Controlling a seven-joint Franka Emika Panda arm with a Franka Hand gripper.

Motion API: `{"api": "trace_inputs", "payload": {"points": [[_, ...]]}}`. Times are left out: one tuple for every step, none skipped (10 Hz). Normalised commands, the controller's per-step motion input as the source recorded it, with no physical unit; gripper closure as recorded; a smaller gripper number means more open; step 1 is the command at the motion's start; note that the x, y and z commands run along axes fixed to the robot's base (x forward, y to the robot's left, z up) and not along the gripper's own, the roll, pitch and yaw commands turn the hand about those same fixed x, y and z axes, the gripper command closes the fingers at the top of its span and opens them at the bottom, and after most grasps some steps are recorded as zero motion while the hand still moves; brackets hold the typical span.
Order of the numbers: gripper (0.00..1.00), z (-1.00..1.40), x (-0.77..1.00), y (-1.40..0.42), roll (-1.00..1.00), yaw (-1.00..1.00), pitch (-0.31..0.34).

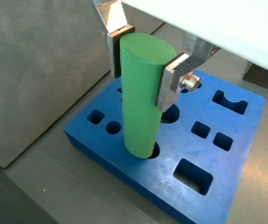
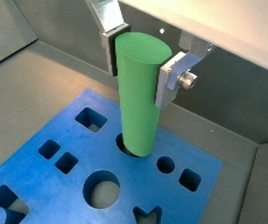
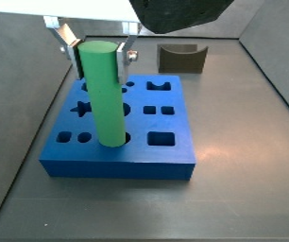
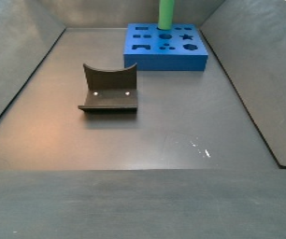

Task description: Insert the oval object.

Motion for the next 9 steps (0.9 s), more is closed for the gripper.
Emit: {"api": "trace_inputs", "payload": {"points": [[1.0,-0.24,0.18,0.0,0.05,0.0,0.0],[1.0,-0.23,0.13,0.01,0.07,0.0,0.003],[1.0,-0.2,0.09,0.03,0.08,0.0,0.019],[1.0,-0.21,0.1,0.0,0.08,0.0,0.009],[1.0,-0.2,0.1,0.01,0.08,0.0,0.007],[1.0,-0.18,0.08,0.01,0.11,0.0,0.02],[1.0,-0.17,0.02,0.0,0.15,0.0,0.029],[1.0,-0.27,0.0,0.0,0.12,0.0,0.0],[1.0,-0.37,0.03,-0.04,0.11,0.0,-0.043]]}}
